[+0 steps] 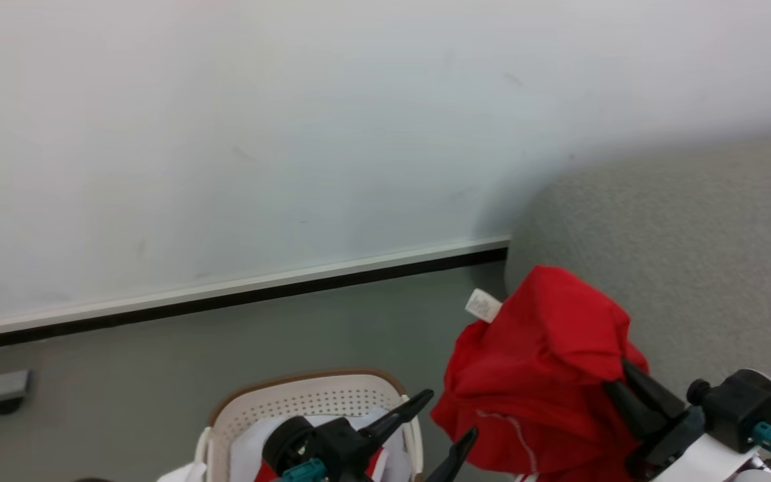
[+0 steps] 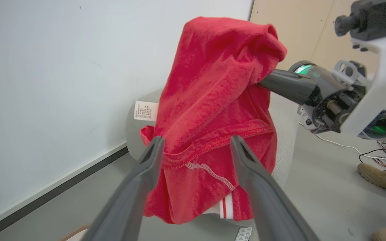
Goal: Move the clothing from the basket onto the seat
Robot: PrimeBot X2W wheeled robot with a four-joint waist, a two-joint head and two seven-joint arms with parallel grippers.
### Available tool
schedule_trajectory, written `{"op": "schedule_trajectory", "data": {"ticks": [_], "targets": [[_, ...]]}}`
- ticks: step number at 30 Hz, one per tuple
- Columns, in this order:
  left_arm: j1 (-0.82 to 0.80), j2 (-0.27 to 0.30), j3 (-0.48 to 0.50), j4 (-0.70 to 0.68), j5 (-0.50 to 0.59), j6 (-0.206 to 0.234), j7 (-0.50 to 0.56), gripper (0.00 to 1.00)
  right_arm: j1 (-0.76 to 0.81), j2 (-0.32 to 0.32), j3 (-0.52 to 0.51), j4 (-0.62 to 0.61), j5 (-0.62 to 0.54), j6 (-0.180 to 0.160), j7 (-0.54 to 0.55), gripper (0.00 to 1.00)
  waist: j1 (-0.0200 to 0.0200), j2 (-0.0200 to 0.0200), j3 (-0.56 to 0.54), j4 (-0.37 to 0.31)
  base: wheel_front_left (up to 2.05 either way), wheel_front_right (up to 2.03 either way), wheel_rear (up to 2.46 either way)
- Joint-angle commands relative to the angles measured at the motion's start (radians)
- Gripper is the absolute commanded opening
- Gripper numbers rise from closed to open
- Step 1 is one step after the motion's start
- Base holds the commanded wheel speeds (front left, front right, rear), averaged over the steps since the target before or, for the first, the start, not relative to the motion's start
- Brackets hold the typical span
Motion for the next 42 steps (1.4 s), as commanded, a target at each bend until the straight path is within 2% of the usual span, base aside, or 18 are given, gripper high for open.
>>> {"op": "schedule_trajectory", "data": {"ticks": [1,6,10,14,21,27,32,36,38,42], "targets": [[0.006,-0.008,0.0,0.018,0.009,0.002,-0.02,1.0,0.02,-0.011,-0.036,-0.013,-0.018,-0.002,-0.005,0.0,-0.0001,-0.0001,0.018,-0.055,0.0,0.0,0.0],[-0.012,-0.027,-0.009,0.054,0.017,-0.001,-0.041,1.0,0.062,-0.005,-0.123,-0.032,-0.041,-0.002,-0.005,0.0,-0.0001,-0.0001,0.041,-0.115,0.0,0.0,0.0],[-0.033,-0.029,-0.013,0.068,0.025,-0.002,-0.044,1.0,0.083,0.011,-0.172,-0.049,-0.054,-0.002,-0.005,0.0,-0.0001,-0.0001,0.081,-0.137,0.0,0.0,0.0],[-0.057,-0.026,-0.018,0.072,0.034,-0.009,-0.041,1.0,0.091,0.033,-0.212,-0.049,-0.074,-0.002,-0.005,0.0,-0.0001,-0.0001,0.119,-0.143,0.0,0.0,0.0],[-0.117,-0.006,-0.006,0.06,0.045,-0.007,-0.016,1.0,0.022,0.118,-0.367,0.01,-0.128,-0.002,-0.005,0.0,-0.0001,-0.0001,0.231,-0.12,0.0,0.0,0.0],[-0.195,0.03,0.005,0.027,0.076,-0.01,0.029,1.0,-0.179,0.206,-0.572,0.139,-0.199,-0.002,-0.005,0.0,-0.0001,-0.0001,0.389,-0.065,0.0,0.0,0.0],[-0.255,0.054,0.027,-0.007,0.102,0.004,0.048,1.0,-0.401,0.221,-0.764,0.257,-0.259,-0.002,-0.005,0.0,-0.0001,-0.0001,0.52,-0.007,0.0,0.0,0.0],[-0.286,0.059,0.044,-0.032,0.107,0.017,0.048,1.0,-0.596,0.179,-0.923,0.375,-0.299,-0.002,-0.005,0.0,-0.0001,-0.0001,0.605,0.046,0.0,0.0,0.0],[-0.287,0.064,0.058,-0.04,0.103,0.03,0.038,1.0,-0.677,0.166,-0.969,0.428,-0.329,-0.002,-0.005,0.0,-0.0001,-0.0001,0.632,0.066,0.0,0.0,0.0],[-0.294,0.08,0.081,-0.075,0.108,0.056,0.035,1.0,-0.866,0.089,-1.09,0.513,-0.391,-0.002,0.009,0.0,-0.0001,-0.0001,0.709,0.107,0.0,0.0,0.0]]}}
